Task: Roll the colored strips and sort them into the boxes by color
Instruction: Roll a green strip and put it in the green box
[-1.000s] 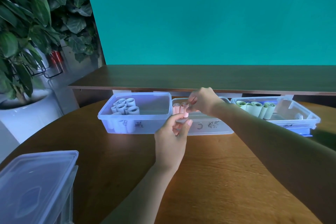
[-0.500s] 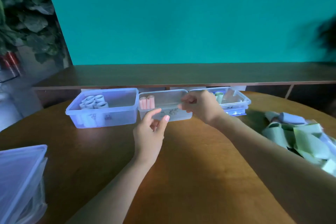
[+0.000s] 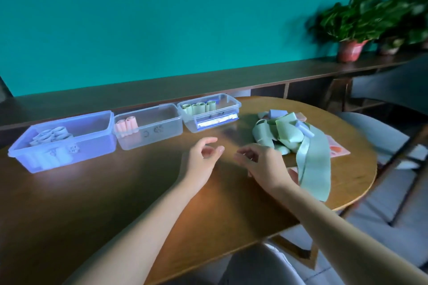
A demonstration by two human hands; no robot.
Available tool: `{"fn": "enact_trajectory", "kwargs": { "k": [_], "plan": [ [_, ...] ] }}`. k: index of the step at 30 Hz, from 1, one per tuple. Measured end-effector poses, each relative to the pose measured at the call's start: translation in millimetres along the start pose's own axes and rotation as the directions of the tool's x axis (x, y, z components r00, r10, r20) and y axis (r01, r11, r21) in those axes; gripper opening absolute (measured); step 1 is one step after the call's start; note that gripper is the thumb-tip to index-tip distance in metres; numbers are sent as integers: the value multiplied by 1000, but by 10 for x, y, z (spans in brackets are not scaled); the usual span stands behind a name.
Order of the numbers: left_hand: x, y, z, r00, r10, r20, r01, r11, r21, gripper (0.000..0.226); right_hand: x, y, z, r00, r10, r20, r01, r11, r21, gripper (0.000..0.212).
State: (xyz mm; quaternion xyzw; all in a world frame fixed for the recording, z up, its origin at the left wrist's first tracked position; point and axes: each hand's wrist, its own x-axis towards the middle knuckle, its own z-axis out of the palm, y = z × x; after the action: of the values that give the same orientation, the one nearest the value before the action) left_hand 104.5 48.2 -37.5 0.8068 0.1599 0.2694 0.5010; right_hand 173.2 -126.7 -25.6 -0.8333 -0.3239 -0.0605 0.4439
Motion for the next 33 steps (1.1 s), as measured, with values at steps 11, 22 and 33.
{"fn": "enact_trajectory", "kwargs": {
  "k": [11,22,33],
  "plan": [
    [-548,562,636,992,-15,124,46,966,-256,14,-513,31,-857,991,23,-131,-30,998,-47,10],
    [-1148,885,1013,969,123,212,-129,992,12,18,-1058,633,-1338,992,80,-100,-95,983,-159,25],
    [-1085,1049,1208,965,-48,260,19,993,113,25,-1130,790,-1400,992,108,63,-98,986,-136,26]
  ]
}}
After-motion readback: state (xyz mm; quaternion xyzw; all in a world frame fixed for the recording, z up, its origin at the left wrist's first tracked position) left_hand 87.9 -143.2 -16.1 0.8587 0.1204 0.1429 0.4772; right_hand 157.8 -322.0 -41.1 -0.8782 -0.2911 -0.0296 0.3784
